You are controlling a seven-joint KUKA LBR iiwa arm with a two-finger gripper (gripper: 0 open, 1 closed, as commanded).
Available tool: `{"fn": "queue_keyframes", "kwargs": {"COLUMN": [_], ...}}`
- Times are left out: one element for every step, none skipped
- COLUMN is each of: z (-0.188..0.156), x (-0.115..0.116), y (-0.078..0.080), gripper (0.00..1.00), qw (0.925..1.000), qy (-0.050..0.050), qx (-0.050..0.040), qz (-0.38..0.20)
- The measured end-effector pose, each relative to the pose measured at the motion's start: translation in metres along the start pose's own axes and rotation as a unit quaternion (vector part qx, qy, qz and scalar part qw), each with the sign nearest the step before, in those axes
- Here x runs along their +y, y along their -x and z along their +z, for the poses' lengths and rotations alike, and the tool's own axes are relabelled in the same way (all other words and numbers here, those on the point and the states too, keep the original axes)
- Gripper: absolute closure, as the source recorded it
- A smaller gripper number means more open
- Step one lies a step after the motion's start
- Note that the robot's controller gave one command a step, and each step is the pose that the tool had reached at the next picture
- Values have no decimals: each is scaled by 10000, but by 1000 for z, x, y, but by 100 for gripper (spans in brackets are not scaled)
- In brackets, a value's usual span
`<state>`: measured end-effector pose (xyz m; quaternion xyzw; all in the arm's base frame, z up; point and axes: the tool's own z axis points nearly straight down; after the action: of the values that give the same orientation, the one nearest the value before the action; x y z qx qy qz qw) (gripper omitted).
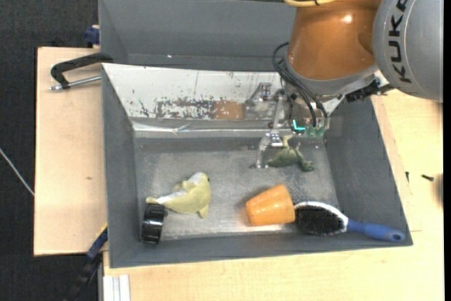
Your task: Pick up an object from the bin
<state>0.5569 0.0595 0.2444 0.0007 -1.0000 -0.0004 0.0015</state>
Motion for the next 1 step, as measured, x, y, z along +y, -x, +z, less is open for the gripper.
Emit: {"fn": "queue_keyframes", "kwargs": {"z": [173], "x": [-65], "y": [14], "gripper": [0], "qw": [10000], "qy": [6], "qx": [-49], "qz": [-9]}}
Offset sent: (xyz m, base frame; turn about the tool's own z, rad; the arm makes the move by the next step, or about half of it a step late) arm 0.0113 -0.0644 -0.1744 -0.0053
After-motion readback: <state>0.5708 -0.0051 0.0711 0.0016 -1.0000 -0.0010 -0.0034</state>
